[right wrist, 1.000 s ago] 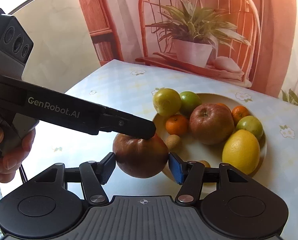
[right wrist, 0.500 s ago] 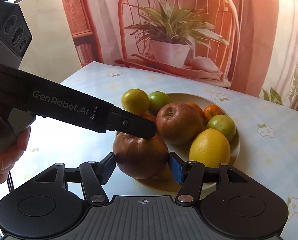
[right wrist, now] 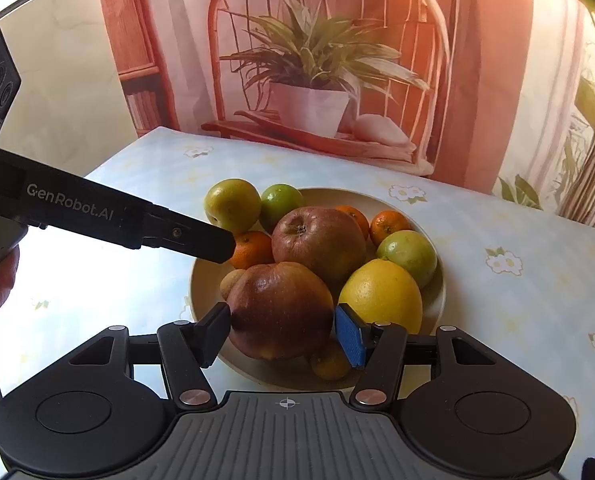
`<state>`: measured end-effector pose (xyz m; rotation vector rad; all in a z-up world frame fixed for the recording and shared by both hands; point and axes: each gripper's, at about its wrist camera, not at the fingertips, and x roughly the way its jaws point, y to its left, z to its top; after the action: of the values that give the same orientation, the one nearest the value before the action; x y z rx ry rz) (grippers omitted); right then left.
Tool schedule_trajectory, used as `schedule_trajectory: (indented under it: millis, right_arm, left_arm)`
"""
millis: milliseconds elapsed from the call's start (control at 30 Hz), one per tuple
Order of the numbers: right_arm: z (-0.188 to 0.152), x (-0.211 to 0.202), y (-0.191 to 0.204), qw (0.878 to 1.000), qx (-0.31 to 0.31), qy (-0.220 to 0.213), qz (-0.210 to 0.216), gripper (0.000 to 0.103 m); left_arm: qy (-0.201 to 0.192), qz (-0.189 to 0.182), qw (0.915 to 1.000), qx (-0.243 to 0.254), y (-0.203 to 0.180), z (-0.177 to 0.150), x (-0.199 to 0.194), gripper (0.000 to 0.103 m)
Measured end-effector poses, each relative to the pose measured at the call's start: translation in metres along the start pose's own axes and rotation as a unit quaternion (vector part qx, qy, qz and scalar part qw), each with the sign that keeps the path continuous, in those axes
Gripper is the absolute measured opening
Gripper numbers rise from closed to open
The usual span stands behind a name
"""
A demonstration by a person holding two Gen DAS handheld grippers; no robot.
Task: Organize fruits
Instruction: 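Lower the red apple onto the plate and open the left gripper, then move the left gripper toward the yellow grapefruit on the table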
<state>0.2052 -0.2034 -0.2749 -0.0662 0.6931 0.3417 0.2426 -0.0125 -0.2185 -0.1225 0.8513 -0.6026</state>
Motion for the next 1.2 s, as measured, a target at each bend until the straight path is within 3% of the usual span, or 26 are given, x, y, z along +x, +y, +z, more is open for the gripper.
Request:
schedule_trajectory:
  millis: [233,467,1200]
  right_arm:
    - [-0.003,-0.007,0.001,1.000,0.001,0.002,-0.015,0.054]
    - [-0.008,-0.018,-0.001,1.000,0.008,0.000,-0.023,0.054]
    - [-0.029,-0.056,0.006,0.999,0.034,-0.021,-0.021,0.054]
  left_arm:
    - [-0.007,0.038,0.9991,0.018,-0.002,-0.003,-0.012,0.038]
    - [-0.012,0.074,0.9968,0.028,-0.006,-0.010,-0.025,0.050]
    - [-0.045,0.154,0.9867,0.025,-0.023,-0.043,-0.066,0.058]
